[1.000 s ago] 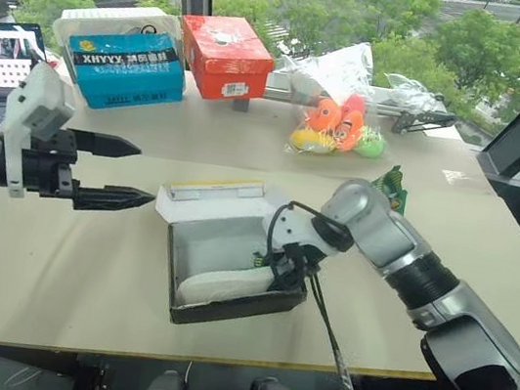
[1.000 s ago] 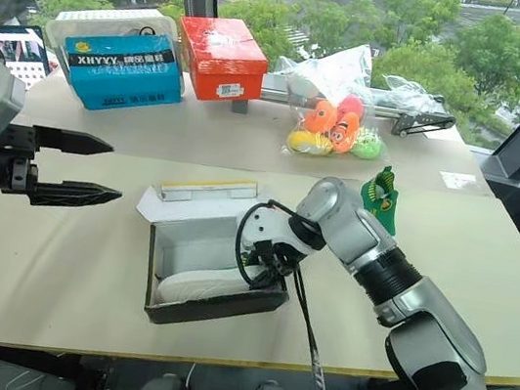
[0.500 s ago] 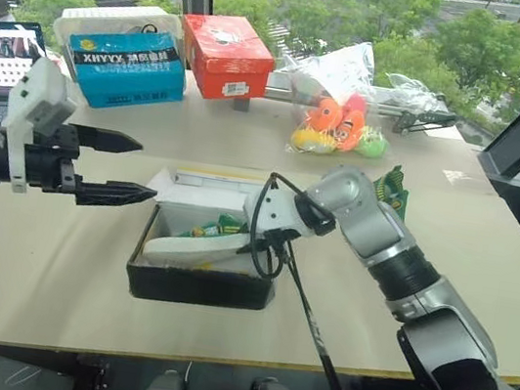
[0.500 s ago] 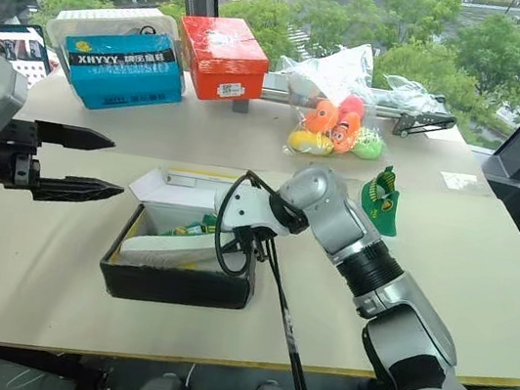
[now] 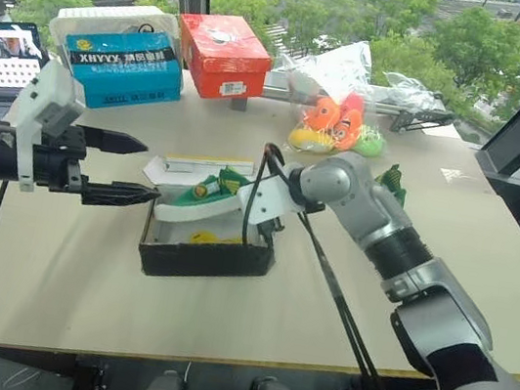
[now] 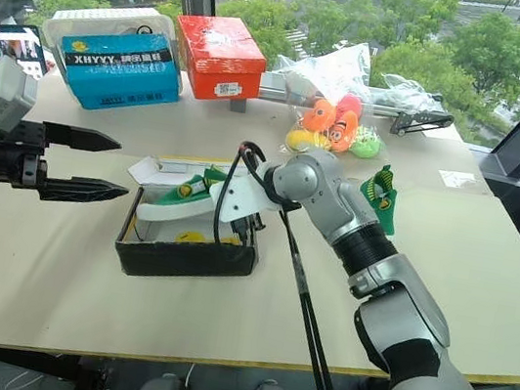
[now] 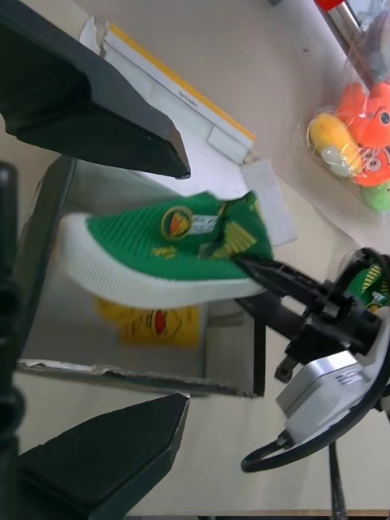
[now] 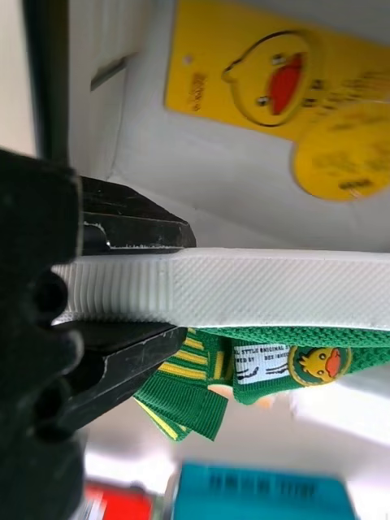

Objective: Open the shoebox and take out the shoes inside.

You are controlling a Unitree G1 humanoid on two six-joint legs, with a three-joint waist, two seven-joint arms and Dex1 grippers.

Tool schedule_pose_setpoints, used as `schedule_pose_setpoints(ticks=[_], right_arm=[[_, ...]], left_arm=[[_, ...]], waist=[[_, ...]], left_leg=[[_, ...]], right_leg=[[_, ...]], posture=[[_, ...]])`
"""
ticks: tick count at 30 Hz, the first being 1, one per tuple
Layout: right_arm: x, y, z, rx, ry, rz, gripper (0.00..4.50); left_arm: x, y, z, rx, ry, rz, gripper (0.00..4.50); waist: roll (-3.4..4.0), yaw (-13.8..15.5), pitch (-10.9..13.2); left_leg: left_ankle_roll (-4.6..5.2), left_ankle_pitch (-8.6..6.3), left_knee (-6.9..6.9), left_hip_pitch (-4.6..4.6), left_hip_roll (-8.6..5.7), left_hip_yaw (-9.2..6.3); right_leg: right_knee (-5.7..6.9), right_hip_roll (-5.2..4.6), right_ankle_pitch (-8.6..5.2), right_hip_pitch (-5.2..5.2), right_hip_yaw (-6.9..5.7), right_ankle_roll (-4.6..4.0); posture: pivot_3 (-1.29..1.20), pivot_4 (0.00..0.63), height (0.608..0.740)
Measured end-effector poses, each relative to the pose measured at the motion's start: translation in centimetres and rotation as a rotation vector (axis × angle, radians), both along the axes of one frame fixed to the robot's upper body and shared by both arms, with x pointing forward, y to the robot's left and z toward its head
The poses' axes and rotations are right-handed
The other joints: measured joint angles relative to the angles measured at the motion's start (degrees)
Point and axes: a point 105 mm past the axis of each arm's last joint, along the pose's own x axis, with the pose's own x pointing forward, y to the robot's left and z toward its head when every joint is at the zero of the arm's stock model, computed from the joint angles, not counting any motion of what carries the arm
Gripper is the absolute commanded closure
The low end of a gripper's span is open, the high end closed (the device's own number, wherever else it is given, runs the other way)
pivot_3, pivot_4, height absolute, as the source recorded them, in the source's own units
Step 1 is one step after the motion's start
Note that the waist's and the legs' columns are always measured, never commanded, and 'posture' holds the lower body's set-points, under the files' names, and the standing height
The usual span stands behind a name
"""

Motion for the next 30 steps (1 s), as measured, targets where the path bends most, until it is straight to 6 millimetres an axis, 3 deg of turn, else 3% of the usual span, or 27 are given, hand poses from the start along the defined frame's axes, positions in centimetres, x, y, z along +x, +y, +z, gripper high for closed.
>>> schedule_pose_setpoints(ticks=[10,15,18,20,22,26,28,30], right_arm=[[0.8,-0.2,2.1,0.094,-0.113,-0.014,3.89],[2.9,-4.3,5.5,0.208,-0.088,-0.218,3.89],[4.9,-9.2,9.8,0.32,-0.146,-0.442,3.89],[5.8,-12.7,11.0,0.36,-0.159,-0.593,3.89],[6.6,-16.5,10.0,0.392,-0.111,-0.789,3.89],[6.7,-21.2,3.2,0.358,0.065,-1.082,3.89],[6.2,-21.5,0.7,0.305,0.101,-1.135,3.89],[5.8,-20.3,-0.9,0.27,0.114,-1.131,3.89]], left_arm=[[0.4,-0.1,0.1,0.007,-0.008,-0.006,0.0],[0.5,-0.3,0.0,0.002,-0.004,-0.014,0.0],[0.6,-0.3,0.0,-0.006,-0.001,-0.019,0.0],[0.6,-0.3,0.0,-0.008,0.001,-0.019,0.0],[0.8,-0.4,-0.2,-0.005,0.006,-0.024,0.0],[1.2,-0.8,-0.2,-0.006,-0.004,-0.05,0.0],[1.4,-1.0,-0.3,-0.002,-0.006,-0.059,0.0],[1.7,-1.4,-0.4,-0.012,-0.002,-0.077,0.0]], waist=[[0.0,0.1,0.0],[0.0,0.33,0.01],[0.0,0.44,0.01],[-0.01,0.46,0.0],[-0.04,0.35,-0.01],[-0.03,-0.05,-0.01],[0.02,-0.55,0.02],[0.03,-1.39,0.03]], left_leg=[[0.0,0.0,0.0,-0.02,0.0,0.0],[0.01,0.0,0.01,-0.05,-0.01,-0.01],[0.0,0.0,0.0,-0.04,-0.02,0.0],[0.0,0.0,-0.02,-0.02,-0.02,0.0],[0.01,0.0,-0.02,-0.02,-0.03,0.01],[0.01,0.01,-0.02,-0.02,-0.04,0.01],[0.01,0.01,-0.03,-0.02,-0.05,0.01],[0.02,0.01,-0.03,-0.03,-0.04,0.01]], right_leg=[[-0.01,0.0,0.0,0.01,0.0,0.0],[-0.01,-0.01,0.03,0.0,0.0,-0.05],[-0.04,-0.02,0.02,0.01,-0.01,-0.05],[-0.09,-0.03,0.01,0.04,-0.01,-0.06],[-0.08,-0.03,0.01,0.04,0.0,-0.06],[-0.02,-0.02,0.01,0.0,0.05,-0.04],[0.02,0.0,-0.03,-0.04,0.09,0.03],[0.04,0.03,-0.04,-0.06,0.11,0.06]], posture=[[0.0,0.15,0.74],[0.0,0.15,0.74],[0.0,0.15,0.74],[0.0,0.15,0.74],[0.0,0.15,0.74],[0.0,0.15,0.74],[0.0,0.15,0.74],[0.0,0.15,0.74]])
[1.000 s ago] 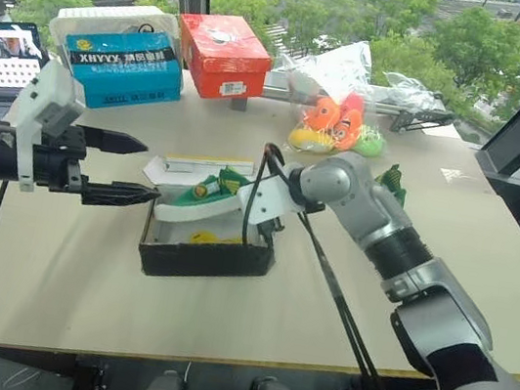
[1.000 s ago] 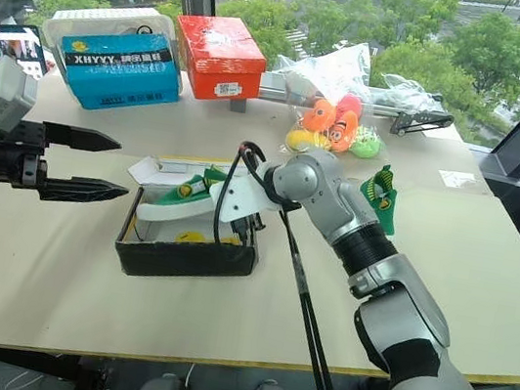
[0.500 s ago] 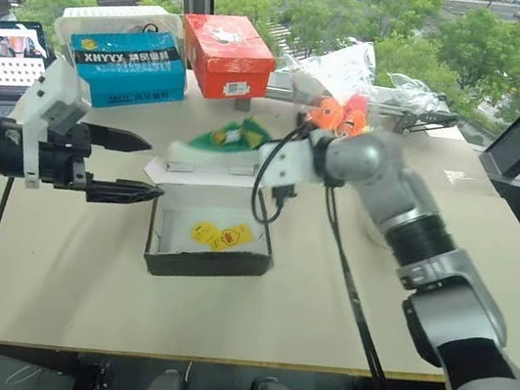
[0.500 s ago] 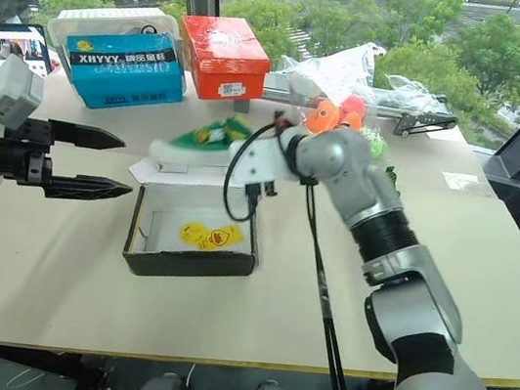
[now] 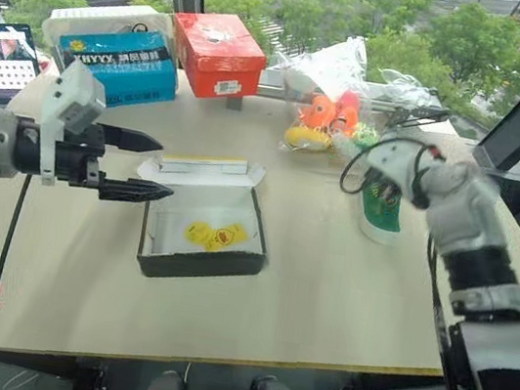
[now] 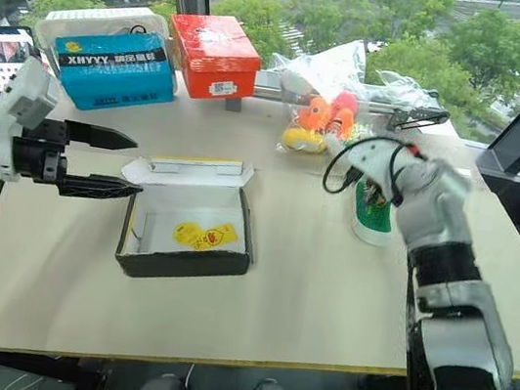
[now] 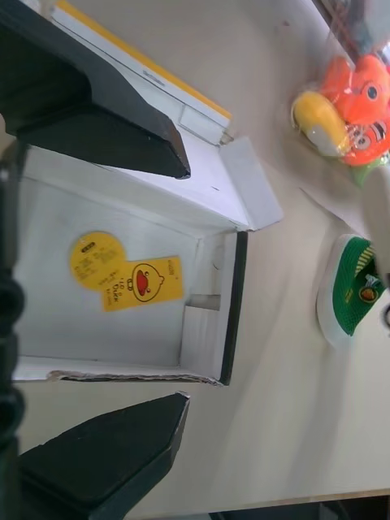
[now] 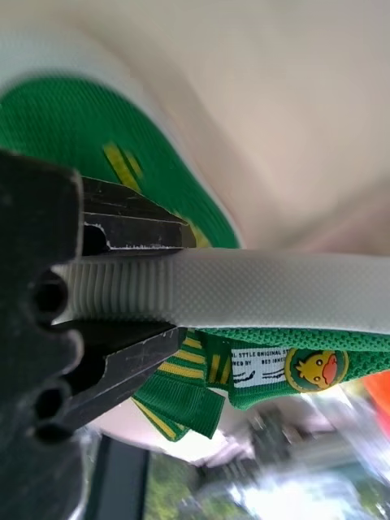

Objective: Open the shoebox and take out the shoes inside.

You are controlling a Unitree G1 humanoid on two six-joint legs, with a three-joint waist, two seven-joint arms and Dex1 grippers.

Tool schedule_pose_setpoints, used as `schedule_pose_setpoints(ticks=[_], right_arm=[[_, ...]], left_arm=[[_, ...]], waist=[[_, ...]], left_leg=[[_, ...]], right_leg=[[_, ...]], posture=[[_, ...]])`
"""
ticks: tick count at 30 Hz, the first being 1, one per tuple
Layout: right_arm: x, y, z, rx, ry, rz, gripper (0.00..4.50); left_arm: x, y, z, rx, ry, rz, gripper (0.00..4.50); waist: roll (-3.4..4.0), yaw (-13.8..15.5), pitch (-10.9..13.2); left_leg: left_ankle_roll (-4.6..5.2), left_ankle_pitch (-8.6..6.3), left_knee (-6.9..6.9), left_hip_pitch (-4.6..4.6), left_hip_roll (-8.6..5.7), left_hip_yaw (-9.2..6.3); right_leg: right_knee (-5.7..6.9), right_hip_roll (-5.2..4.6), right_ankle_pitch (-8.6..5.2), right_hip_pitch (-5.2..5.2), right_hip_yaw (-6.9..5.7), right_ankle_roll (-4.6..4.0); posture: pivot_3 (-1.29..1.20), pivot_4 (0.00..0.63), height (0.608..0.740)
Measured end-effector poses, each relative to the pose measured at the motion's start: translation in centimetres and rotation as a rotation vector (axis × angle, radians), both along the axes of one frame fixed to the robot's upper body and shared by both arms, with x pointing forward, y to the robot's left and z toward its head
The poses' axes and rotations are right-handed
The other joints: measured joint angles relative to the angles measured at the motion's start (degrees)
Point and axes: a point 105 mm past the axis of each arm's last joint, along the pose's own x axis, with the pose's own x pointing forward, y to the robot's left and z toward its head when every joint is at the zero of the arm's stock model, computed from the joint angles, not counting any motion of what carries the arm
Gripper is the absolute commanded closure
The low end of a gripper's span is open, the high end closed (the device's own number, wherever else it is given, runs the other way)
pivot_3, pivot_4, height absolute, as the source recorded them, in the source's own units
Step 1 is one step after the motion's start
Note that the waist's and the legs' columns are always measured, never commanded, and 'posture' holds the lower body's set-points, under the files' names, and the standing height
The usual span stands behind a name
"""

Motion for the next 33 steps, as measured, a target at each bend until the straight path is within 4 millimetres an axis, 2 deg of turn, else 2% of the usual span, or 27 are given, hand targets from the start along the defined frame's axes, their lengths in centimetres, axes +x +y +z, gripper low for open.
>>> schedule_pose_setpoints(ticks=[7,10,12,14,15,18,22,23,26,28,30,31,33], right_arm=[[-0.3,4.6,-0.6,0.023,-0.012,0.068,3.89],[-0.5,5.3,-2.0,-0.001,0.014,0.078,3.89],[-0.8,5.5,-3.8,-0.041,0.054,0.09,3.89],[-1.0,5.6,-5.0,-0.064,0.082,0.1,2.93],[-1.1,5.6,-5.2,-0.065,0.083,0.104,2.73],[-1.2,6.0,-5.1,-0.043,0.091,0.115,1.7],[-3.0,8.7,-5.2,0.114,0.189,0.261,0.42],[-3.6,9.2,-4.9,0.147,0.217,0.308,0.03],[-5.9,9.8,-2.5,0.234,0.274,0.469,0.03],[-6.9,9.1,-0.2,0.275,0.27,0.533,0.03],[-8.1,8.4,1.3,0.313,0.288,0.581,0.03],[-8.9,8.2,1.9,0.345,0.314,0.603,0.03],[-11.5,7.9,3.3,0.452,0.391,0.68,0.03]], left_arm=[[0.6,-0.4,0.0,0.002,-0.004,-0.023,0.0],[0.6,-0.5,-0.2,0.003,0.001,-0.028,0.0],[0.6,-0.5,-0.3,0.007,0.001,-0.027,0.0],[0.6,-0.3,-0.4,0.014,0.006,-0.019,0.0],[0.6,-0.2,-0.5,0.014,0.009,-0.018,0.0],[0.6,-0.1,-0.6,0.017,0.012,-0.014,0.0],[0.5,0.0,-0.6,0.018,0.012,-0.011,0.0],[0.5,0.0,-0.6,0.02,0.012,-0.01,0.0],[0.5,0.6,-1.0,0.045,0.025,0.012,0.0],[0.5,0.8,-1.1,0.046,0.027,0.022,0.0],[0.6,0.9,-0.6,0.02,0.005,0.034,0.0],[0.7,0.7,0.0,-0.04,-0.02,0.039,0.0],[0.6,0.5,2.2,-0.27,-0.066,0.058,0.0]], waist=[[0.0,-0.3,0.0],[0.0,0.2,0.0],[0.0,0.44,0.0],[0.0,0.56,0.0],[0.0,0.52,0.0],[-0.01,0.44,-0.01],[-0.01,0.22,-0.01],[-0.01,0.25,-0.01],[0.0,0.47,0.0],[0.0,0.79,0.0],[0.0,1.14,0.0],[0.0,1.42,0.0],[-0.06,1.77,-0.01]], left_leg=[[0.0,0.0,0.01,-0.01,-0.01,-0.02],[0.0,0.0,0.01,-0.02,-0.01,-0.02],[0.0,0.0,0.01,-0.03,-0.01,-0.03],[0.0,0.0,0.04,-0.04,-0.02,-0.02],[0.0,0.0,0.06,-0.03,-0.02,-0.02],[0.0,0.0,0.06,0.0,-0.01,-0.03],[0.0,0.0,0.04,-0.01,0.0,-0.05],[0.0,0.0,0.04,-0.02,0.0,-0.05],[0.0,0.0,0.05,0.0,-0.01,-0.05],[0.0,0.0,0.06,0.01,0.0,-0.05],[0.0,0.0,0.05,0.02,0.01,-0.05],[0.0,0.0,0.05,0.04,0.03,-0.05],[0.0,-0.01,0.06,0.01,0.06,-0.1]], right_leg=[[-0.02,0.0,-0.03,0.03,0.0,0.08],[-0.03,0.0,-0.03,0.03,-0.02,0.08],[-0.04,-0.01,-0.04,0.04,-0.04,0.09],[-0.04,-0.02,-0.04,0.04,-0.03,0.1],[-0.04,-0.03,-0.04,0.04,-0.02,0.11],[-0.04,-0.02,-0.04,0.08,-0.04,0.12],[-0.04,-0.01,-0.05,0.07,-0.04,0.13],[-0.03,-0.01,-0.05,0.07,-0.04,0.13],[-0.05,-0.02,-0.06,0.1,-0.06,0.16],[-0.06,-0.02,-0.07,0.11,-0.09,0.17],[-0.06,-0.02,-0.08,0.12,-0.1,0.18],[-0.07,-0.02,-0.08,0.13,-0.11,0.17],[-0.07,-0.01,-0.07,0.13,-0.14,0.17]], posture=[[0.0,0.15,0.74],[0.0,0.15,0.74],[0.0,0.15,0.74],[0.0,0.15,0.74],[0.0,0.15,0.74],[0.0,0.15,0.74],[0.0,0.15,0.74],[0.0,0.15,0.74],[0.0,0.15,0.74],[0.0,0.15,0.74],[0.0,0.15,0.74],[0.0,0.15,0.74],[0.0,0.15,0.74]])
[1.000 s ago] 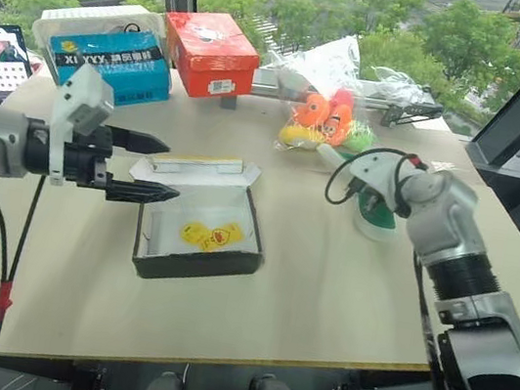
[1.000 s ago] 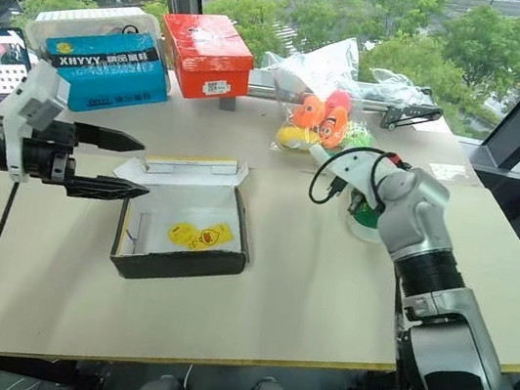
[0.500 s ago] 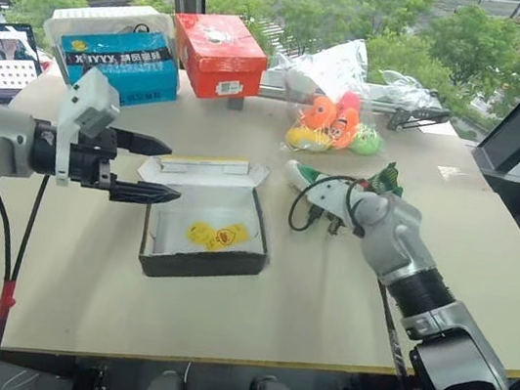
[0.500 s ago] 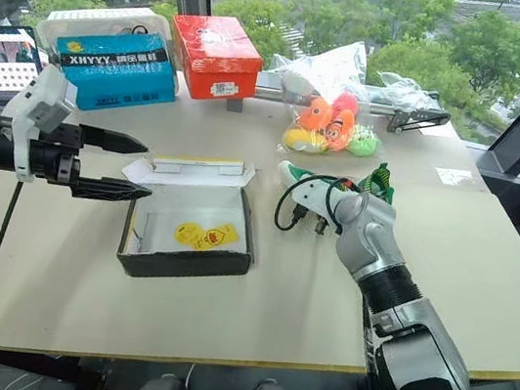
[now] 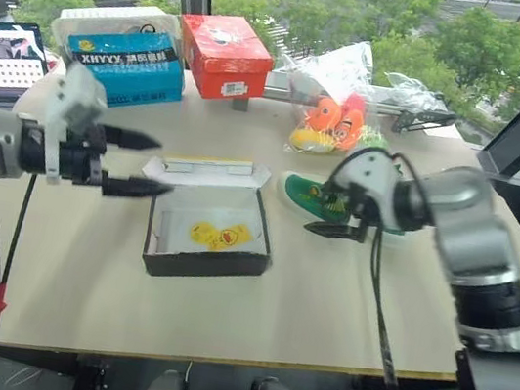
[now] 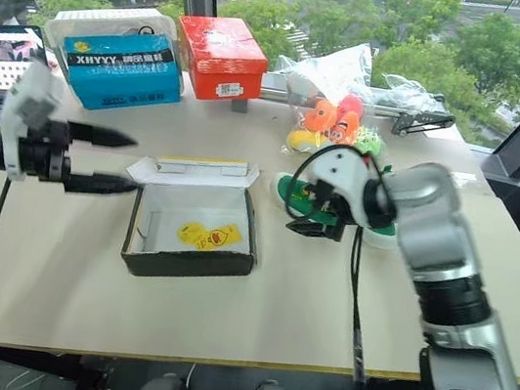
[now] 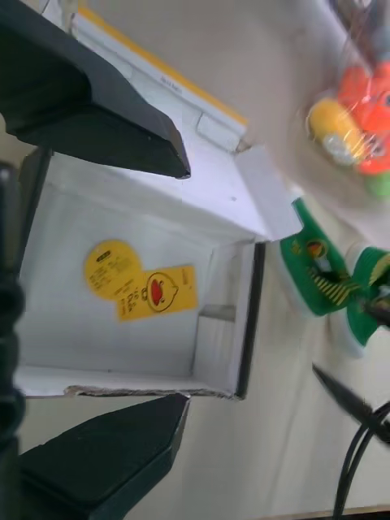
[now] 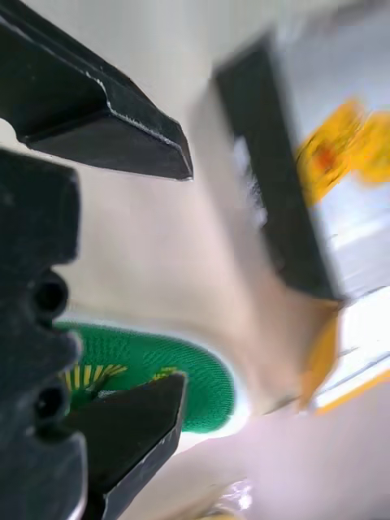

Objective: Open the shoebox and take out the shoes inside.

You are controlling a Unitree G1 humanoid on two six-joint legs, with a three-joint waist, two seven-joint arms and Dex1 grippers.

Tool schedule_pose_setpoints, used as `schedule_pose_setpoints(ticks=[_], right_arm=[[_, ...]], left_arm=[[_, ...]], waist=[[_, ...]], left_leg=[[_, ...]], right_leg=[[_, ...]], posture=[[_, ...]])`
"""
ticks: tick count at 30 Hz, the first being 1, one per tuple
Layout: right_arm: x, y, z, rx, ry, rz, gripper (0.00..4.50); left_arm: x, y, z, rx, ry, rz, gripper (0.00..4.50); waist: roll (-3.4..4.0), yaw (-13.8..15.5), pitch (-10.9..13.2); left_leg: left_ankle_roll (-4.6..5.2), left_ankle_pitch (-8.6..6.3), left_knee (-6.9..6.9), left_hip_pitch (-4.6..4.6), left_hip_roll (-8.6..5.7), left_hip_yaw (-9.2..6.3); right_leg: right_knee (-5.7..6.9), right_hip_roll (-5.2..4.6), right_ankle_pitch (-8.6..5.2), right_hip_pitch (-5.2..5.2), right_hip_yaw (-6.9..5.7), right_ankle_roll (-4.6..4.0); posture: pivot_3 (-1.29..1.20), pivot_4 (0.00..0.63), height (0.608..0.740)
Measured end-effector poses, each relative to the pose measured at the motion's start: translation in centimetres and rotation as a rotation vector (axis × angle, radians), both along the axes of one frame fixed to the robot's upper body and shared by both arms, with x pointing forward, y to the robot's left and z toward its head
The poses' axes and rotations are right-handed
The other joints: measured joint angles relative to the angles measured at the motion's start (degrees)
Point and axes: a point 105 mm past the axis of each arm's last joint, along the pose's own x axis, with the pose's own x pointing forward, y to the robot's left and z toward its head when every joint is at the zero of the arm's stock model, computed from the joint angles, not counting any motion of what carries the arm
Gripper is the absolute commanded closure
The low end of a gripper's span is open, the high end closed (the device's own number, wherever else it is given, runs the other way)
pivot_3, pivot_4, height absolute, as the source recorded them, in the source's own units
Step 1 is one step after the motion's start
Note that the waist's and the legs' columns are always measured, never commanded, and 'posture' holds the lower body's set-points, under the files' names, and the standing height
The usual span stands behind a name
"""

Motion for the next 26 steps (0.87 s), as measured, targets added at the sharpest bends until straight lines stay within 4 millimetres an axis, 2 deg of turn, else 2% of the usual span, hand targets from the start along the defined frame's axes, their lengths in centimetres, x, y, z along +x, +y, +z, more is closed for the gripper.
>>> schedule_pose_setpoints(ticks=[2,4,5,7,8,10,12,14,15,16,18,19,22,26], right_arm=[[-1.5,-0.7,-0.1,0.056,0.066,0.016,0.03],[-2.2,-2.1,-1.4,0.146,0.176,-0.046,0.03],[-2.1,-3.0,-2.2,0.253,0.233,-0.12,0.03],[-1.9,-4.4,-3.1,0.348,0.284,-0.215,0.03],[-1.3,-6.1,-3.4,0.438,0.272,-0.328,0.03],[-0.3,-8.2,-4.0,0.551,0.196,-0.483,0.03],[0.1,-9.0,-5.6,0.602,0.168,-0.579,0.03],[0.0,-8.7,-8.0,0.648,0.118,-0.679,0.03],[-0.3,-8.5,-9.6,0.646,0.101,-0.73,0.03],[-1.3,-8.2,-12.3,0.631,0.062,-0.82,0.03],[-2.6,-7.9,-15.3,0.59,0.069,-0.899,0.03],[-3.1,-7.8,-16.2,0.573,0.062,-0.928,0.03],[-4.1,-7.7,-16.4,0.565,-0.026,-0.991,0.03],[-4.9,-7.6,-17.2,0.52,-0.088,-1.064,0.03]], left_arm=[[-0.6,0.9,0.5,-0.088,-0.015,0.051,0.0],[-1.0,2.5,0.1,-0.215,-0.011,0.15,0.0],[-1.3,4.4,-0.8,-0.328,-0.029,0.285,0.0],[-1.6,6.8,-2.7,-0.422,-0.009,0.445,0.0],[-2.3,8.9,-4.8,-0.508,0.005,0.594,0.0],[-3.7,10.4,-7.6,-0.529,0.028,0.764,0.0],[-4.4,10.3,-9.6,-0.521,0.066,0.839,0.0],[-5.2,9.9,-11.8,-0.431,0.087,0.923,0.0],[-5.5,9.6,-13.2,-0.385,0.099,0.955,0.0],[-6.2,9.1,-15.5,-0.311,0.118,1.008,0.0],[-6.9,8.7,-17.7,-0.247,0.138,1.064,0.0],[-7.1,8.5,-18.3,-0.216,0.126,1.086,0.0],[-7.5,8.0,-19.2,-0.035,0.008,1.122,0.0],[-7.9,5.6,-21.4,0.009,-0.016,1.106,0.0]], waist=[[-0.03,-0.13,-0.02],[-0.03,-0.23,-0.02],[-0.02,-0.29,-0.03],[-0.03,-0.29,-0.03],[-0.04,-0.24,-0.04],[-0.29,-0.02,-0.19],[-0.34,0.18,-0.22],[-0.42,0.23,-0.43],[-0.38,0.23,-0.52],[-0.34,0.25,-0.6],[-0.32,0.11,-0.61],[-0.33,0.07,-0.61],[-0.29,-0.18,-0.72],[-0.15,-0.3,-0.82]], left_leg=[[0.06,-0.05,-0.03,0.1,0.0,0.01],[0.06,-0.06,-0.03,0.12,-0.02,0.06],[0.06,-0.05,-0.03,0.19,-0.01,0.1],[0.05,-0.04,0.0,0.21,-0.02,0.1],[0.04,-0.03,0.01,0.27,-0.03,0.11],[0.02,-0.01,0.09,0.35,-0.04,0.09],[0.01,-0.03,0.06,0.83,-0.05,0.08],[0.0,-0.04,-0.06,1.01,-0.06,0.08],[-0.07,-0.08,-0.11,1.05,-0.09,0.12],[-0.43,-0.3,-0.23,1.04,-0.1,0.15],[-0.43,-0.29,-0.28,0.93,-0.16,0.21],[-0.43,-0.29,-0.27,0.92,-0.15,0.22],[-0.51,-0.34,-0.27,1.13,-0.12,0.24],[-0.56,-0.38,-0.31,1.0,0.0,0.23]], right_leg=[[-0.04,-0.01,0.0,0.1,0.02,-0.01],[-0.02,-0.07,0.01,0.11,0.06,-0.02],[-0.03,-0.08,0.05,0.13,0.1,-0.06],[0.04,-0.11,0.14,0.14,0.09,-0.19],[0.03,-0.12,0.15,0.2,0.1,-0.17],[-0.05,-0.08,0.15,0.38,0.06,-0.05],[-0.24,-0.12,0.01,1.01,0.01,-0.08],[-0.38,-0.15,-0.15,1.18,0.04,-0.34],[-0.39,-0.21,-0.2,1.2,0.07,-0.32],[-0.5,-0.23,-0.2,1.15,0.09,-0.32],[-0.46,-0.3,-0.2,1.0,0.15,-0.31],[-0.45,-0.3,-0.19,0.99,0.15,-0.32],[-0.45,-0.37,-0.2,1.1,0.16,-0.36],[-1.01,-0.39,-0.21,1.09,0.06,-0.39]], posture=[[0.0,0.15,0.74],[0.0,0.15,0.74],[0.0,0.15,0.74],[0.0,0.15,0.74],[0.0,0.15,0.74],[0.0,0.15,0.74],[0.0,0.15,0.74],[0.0,0.15,0.74],[0.0,0.15,0.74],[0.0,0.15,0.74],[0.0,0.15,0.74],[0.0,0.15,0.74],[0.0,0.15,0.74],[0.0,0.15,0.74]])
